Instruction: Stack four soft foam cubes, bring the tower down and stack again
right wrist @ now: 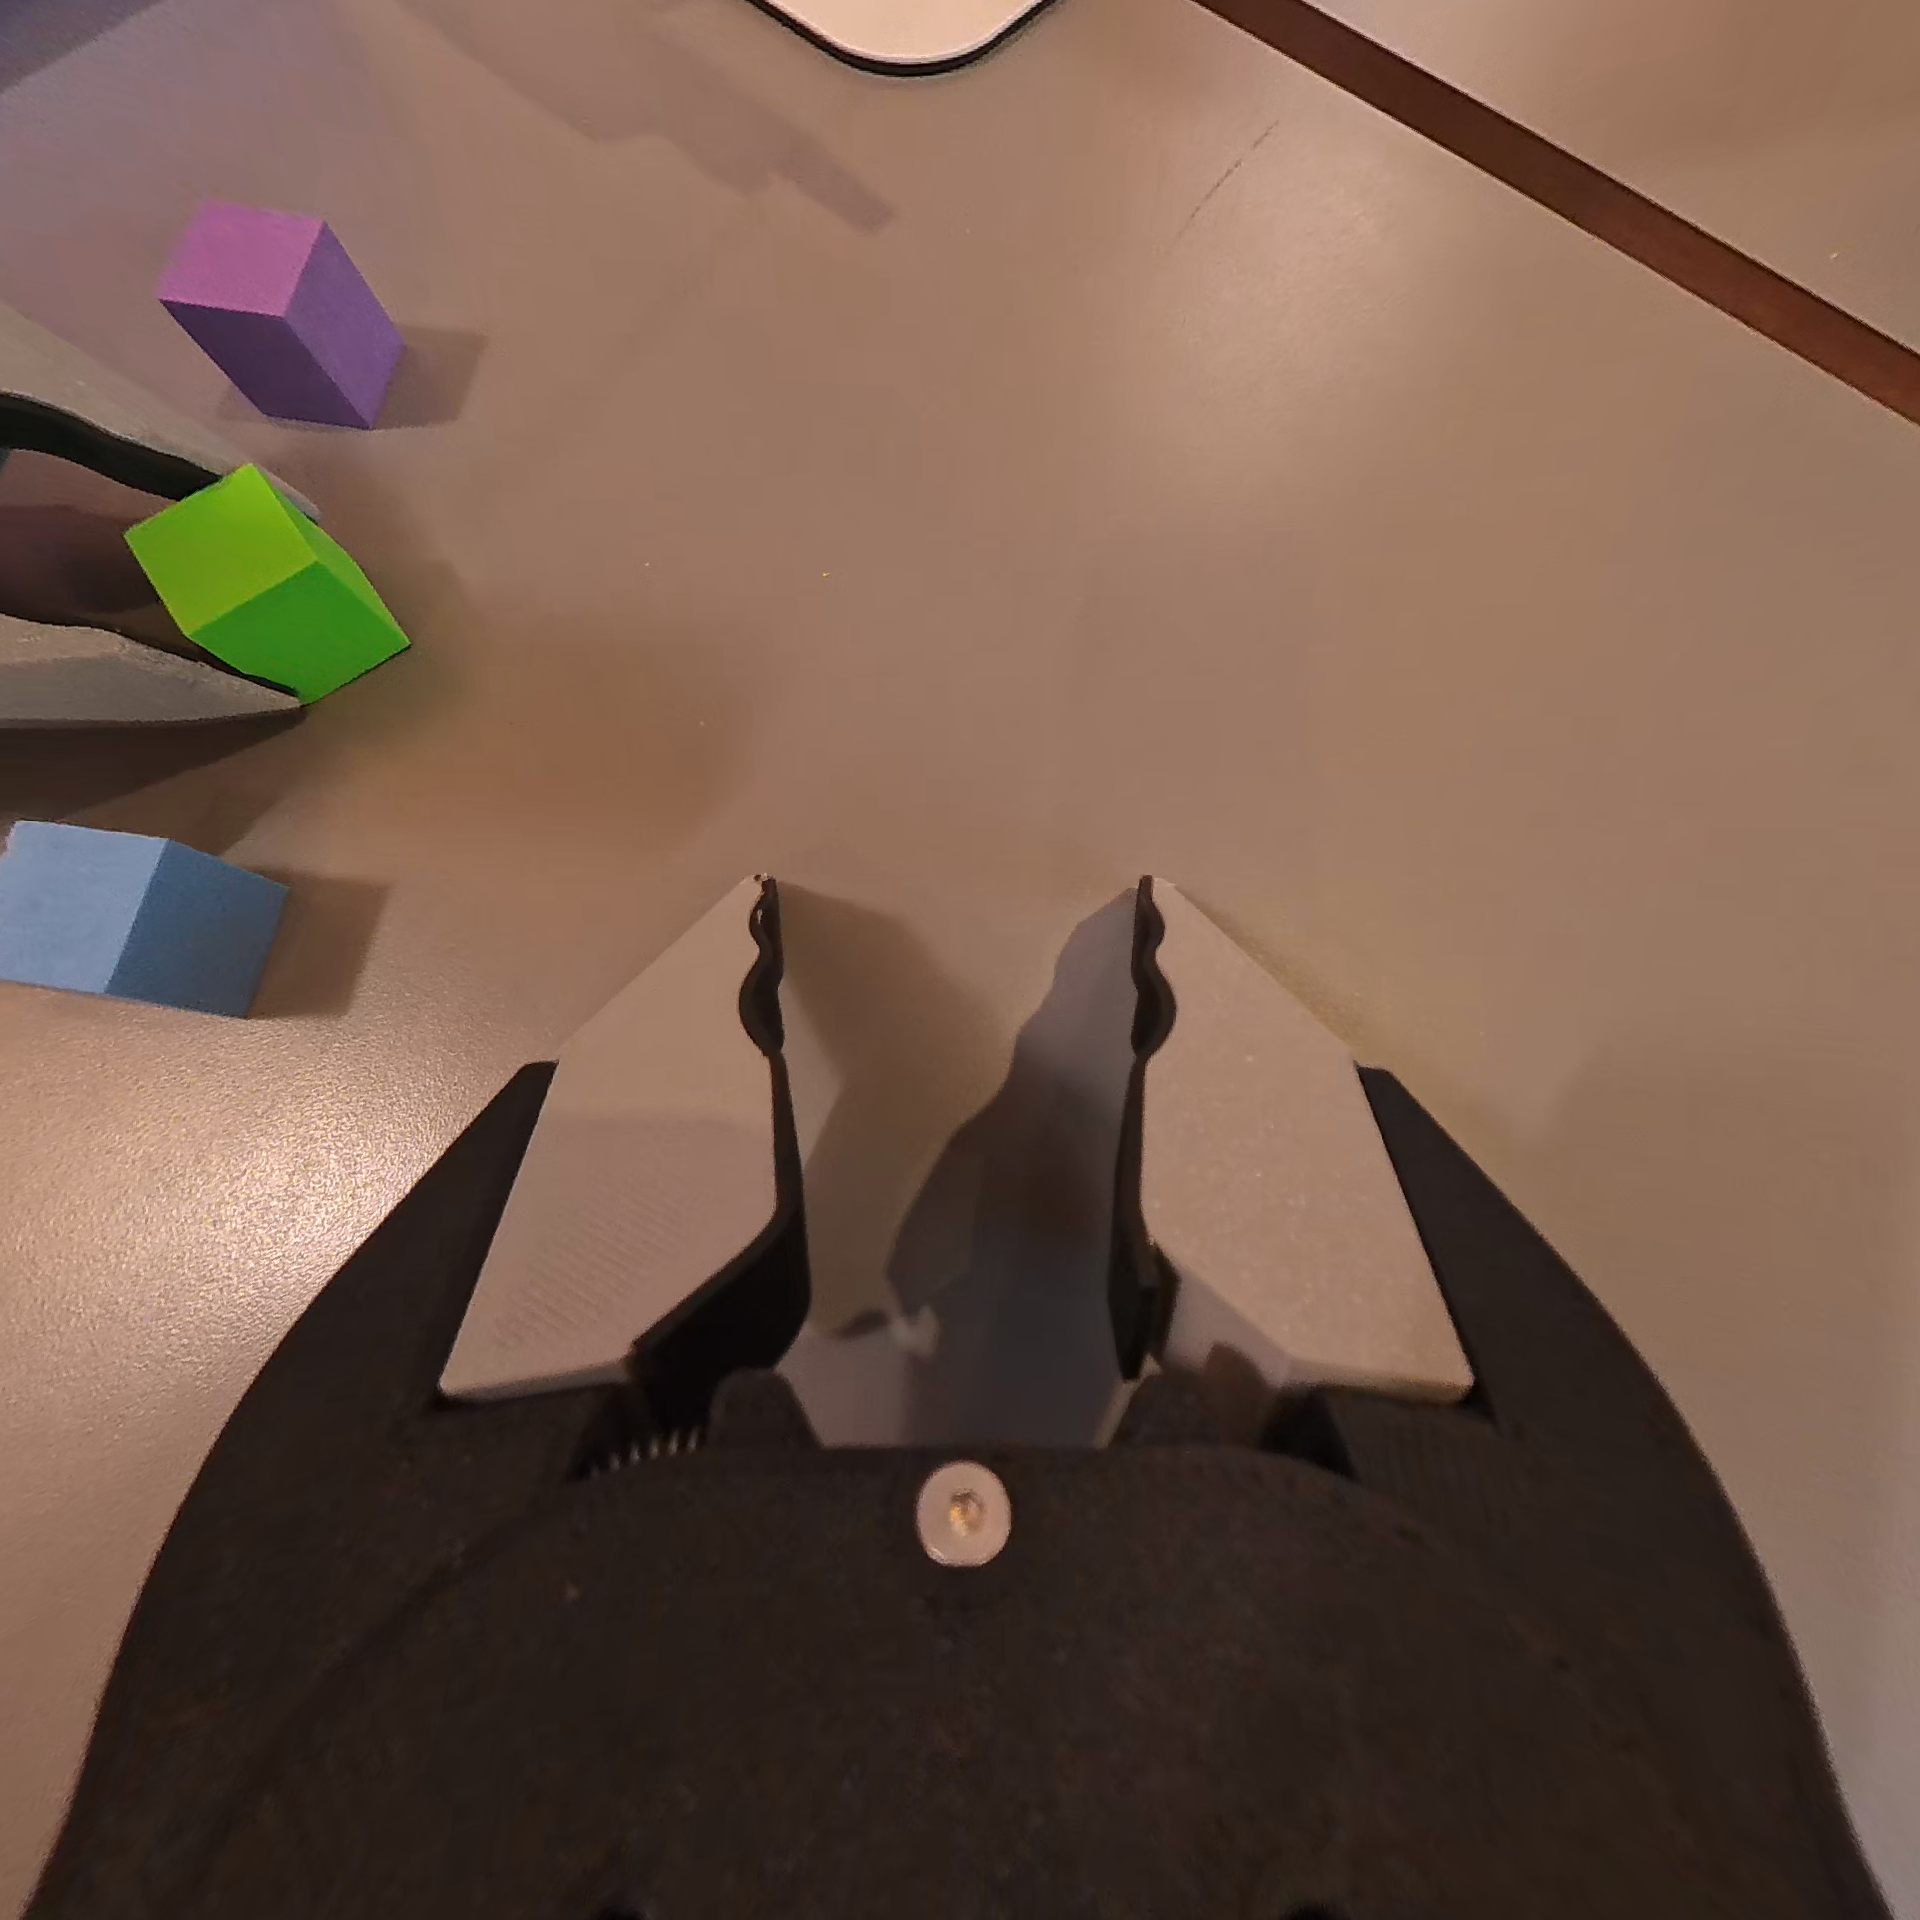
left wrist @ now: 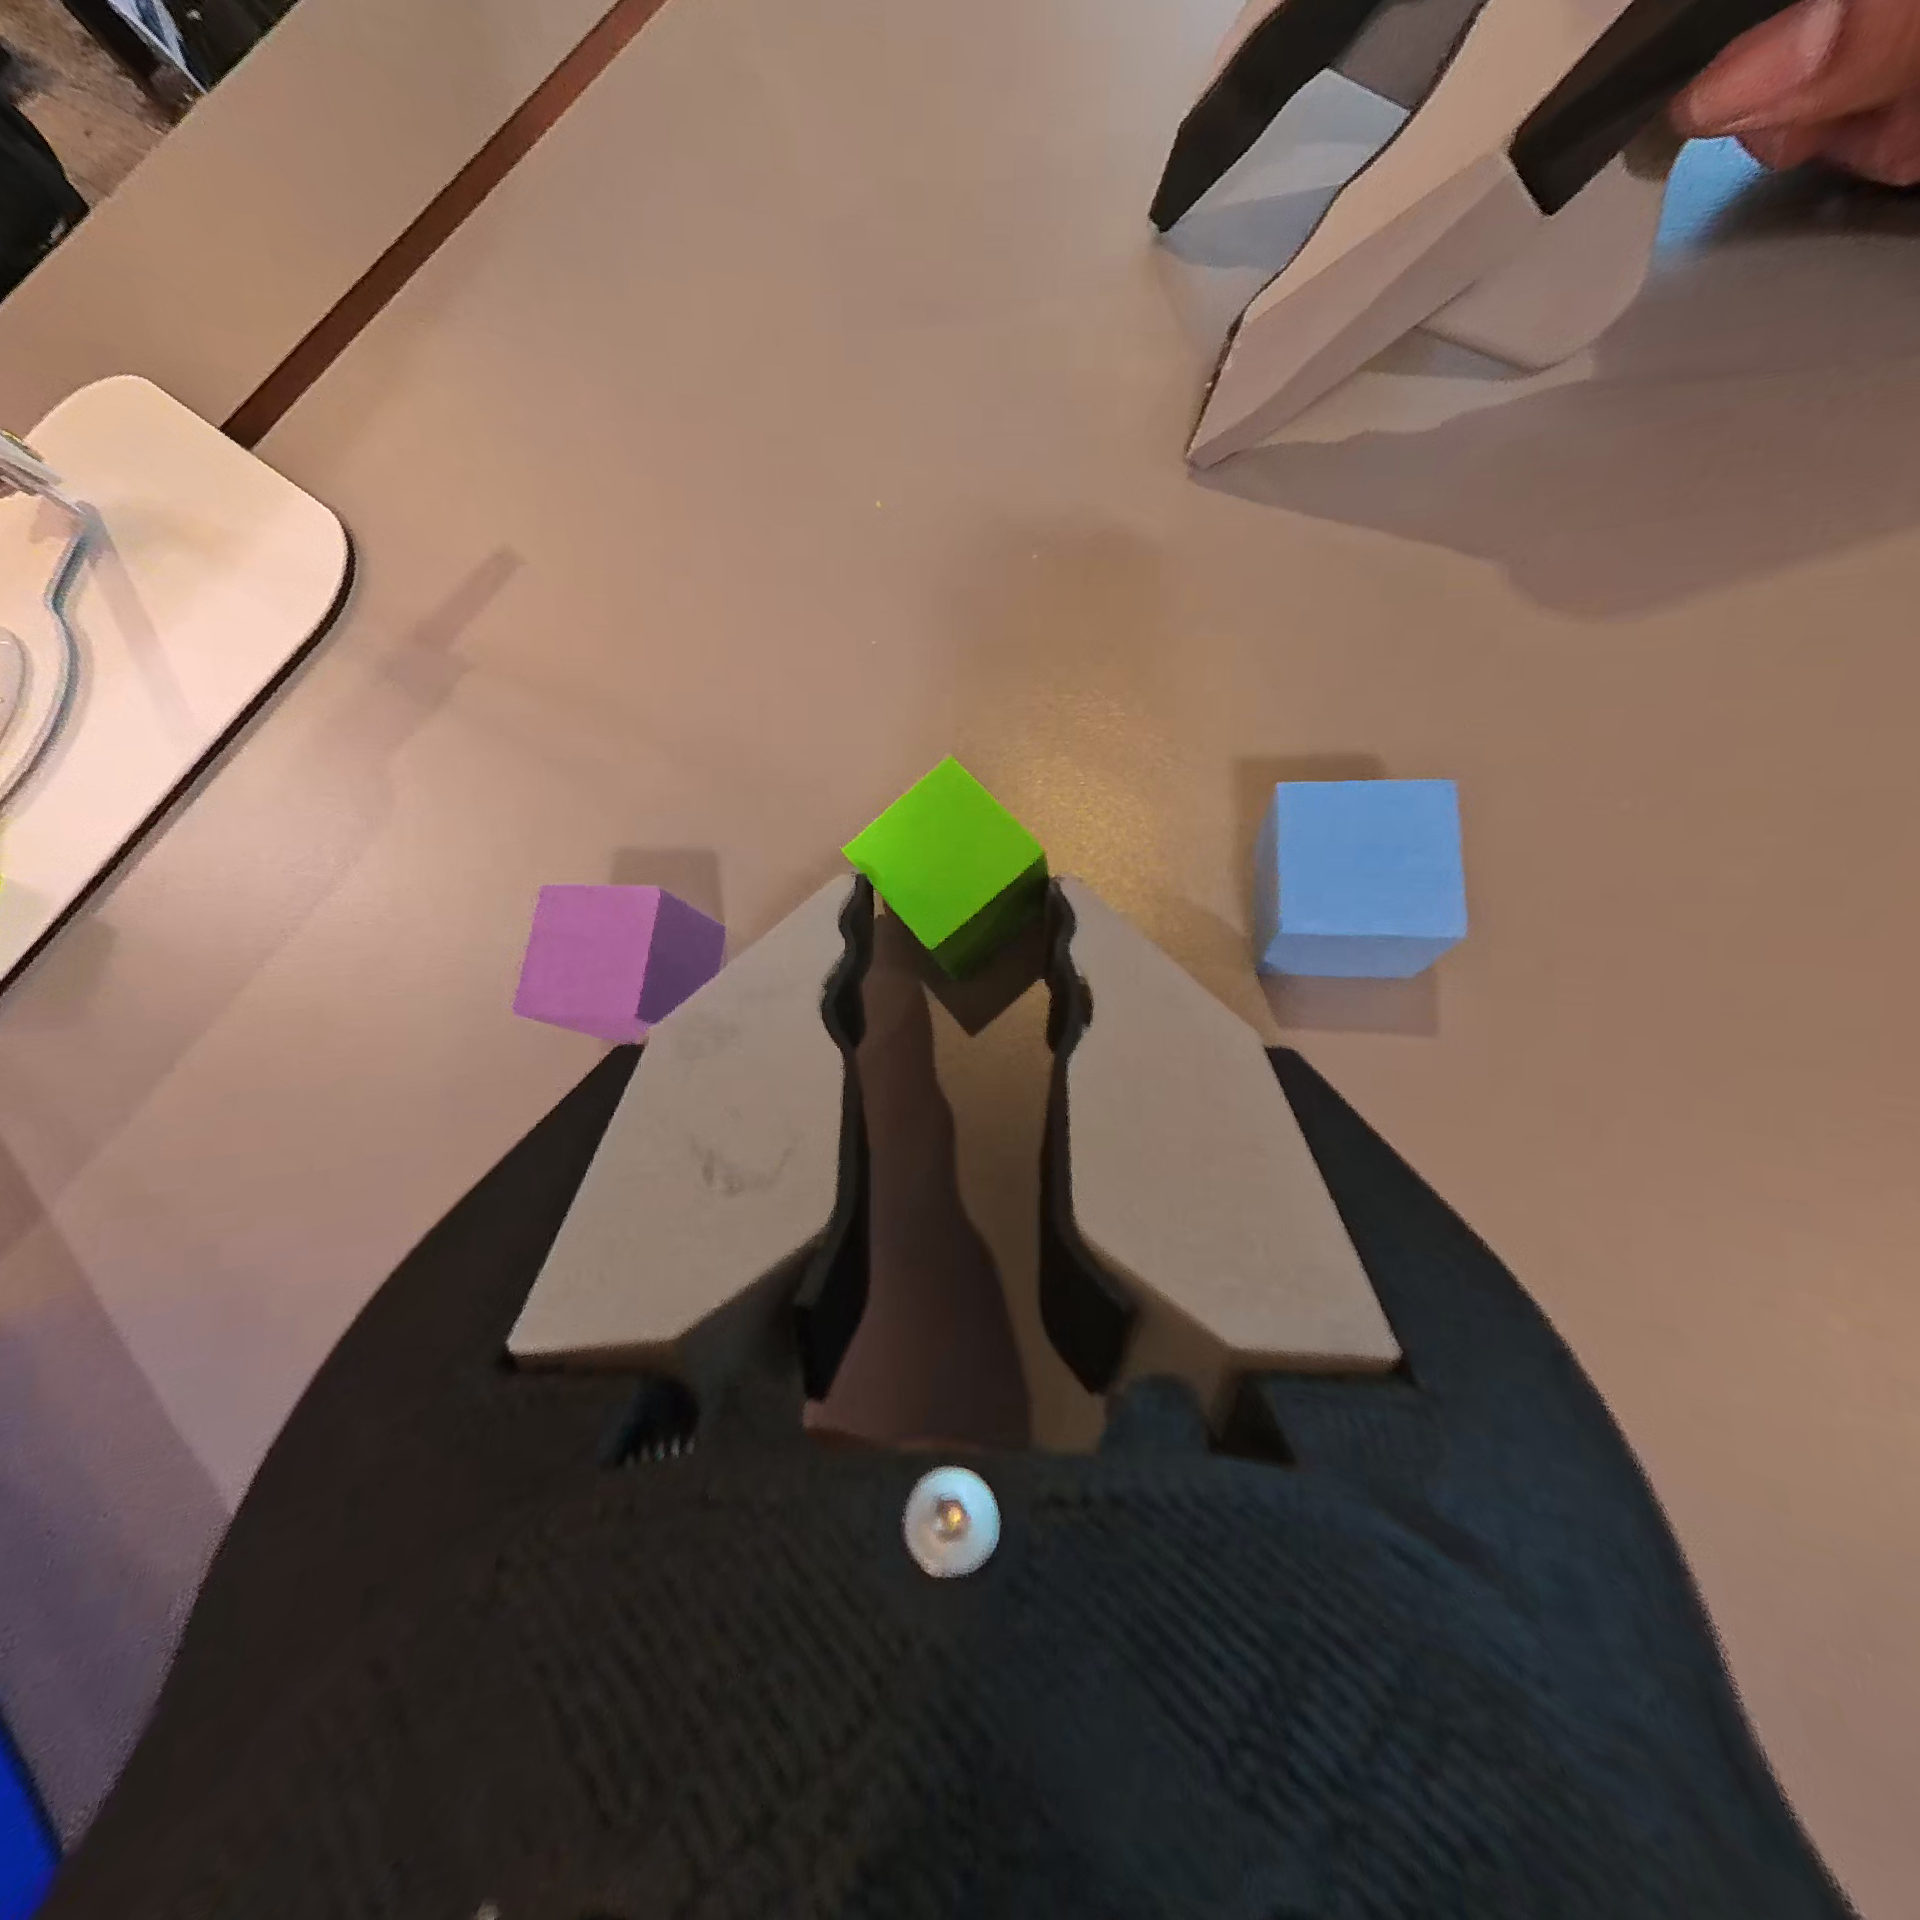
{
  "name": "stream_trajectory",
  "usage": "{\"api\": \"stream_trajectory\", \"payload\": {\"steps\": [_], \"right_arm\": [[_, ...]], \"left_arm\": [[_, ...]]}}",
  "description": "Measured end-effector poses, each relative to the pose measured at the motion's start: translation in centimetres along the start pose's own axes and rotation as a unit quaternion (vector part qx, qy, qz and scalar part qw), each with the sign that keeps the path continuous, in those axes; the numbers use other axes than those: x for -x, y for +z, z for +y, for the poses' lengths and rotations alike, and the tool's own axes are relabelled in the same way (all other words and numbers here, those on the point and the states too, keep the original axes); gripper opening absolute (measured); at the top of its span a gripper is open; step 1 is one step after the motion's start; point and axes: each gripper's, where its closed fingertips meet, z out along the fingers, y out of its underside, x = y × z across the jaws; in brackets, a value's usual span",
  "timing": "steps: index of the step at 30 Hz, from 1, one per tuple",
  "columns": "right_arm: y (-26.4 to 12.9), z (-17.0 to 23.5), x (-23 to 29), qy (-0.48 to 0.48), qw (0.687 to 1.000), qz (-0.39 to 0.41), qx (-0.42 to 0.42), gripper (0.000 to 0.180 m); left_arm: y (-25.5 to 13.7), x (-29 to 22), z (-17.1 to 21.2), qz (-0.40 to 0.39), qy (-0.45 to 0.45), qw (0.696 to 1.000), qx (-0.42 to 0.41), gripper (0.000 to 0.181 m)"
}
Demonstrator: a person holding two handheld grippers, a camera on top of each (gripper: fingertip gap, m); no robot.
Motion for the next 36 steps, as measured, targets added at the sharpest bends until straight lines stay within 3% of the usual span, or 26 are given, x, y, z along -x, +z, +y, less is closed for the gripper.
{"api": "stream_trajectory", "payload": {"steps": [36], "right_arm": [[0.1, -0.11, 0.4, 0.0, 1.0, -0.002, 0.0, 0.067]], "left_arm": [[-0.75, 0.03, 0.63, 0.005, 0.021, 1.0, -0.004, 0.033]]}}
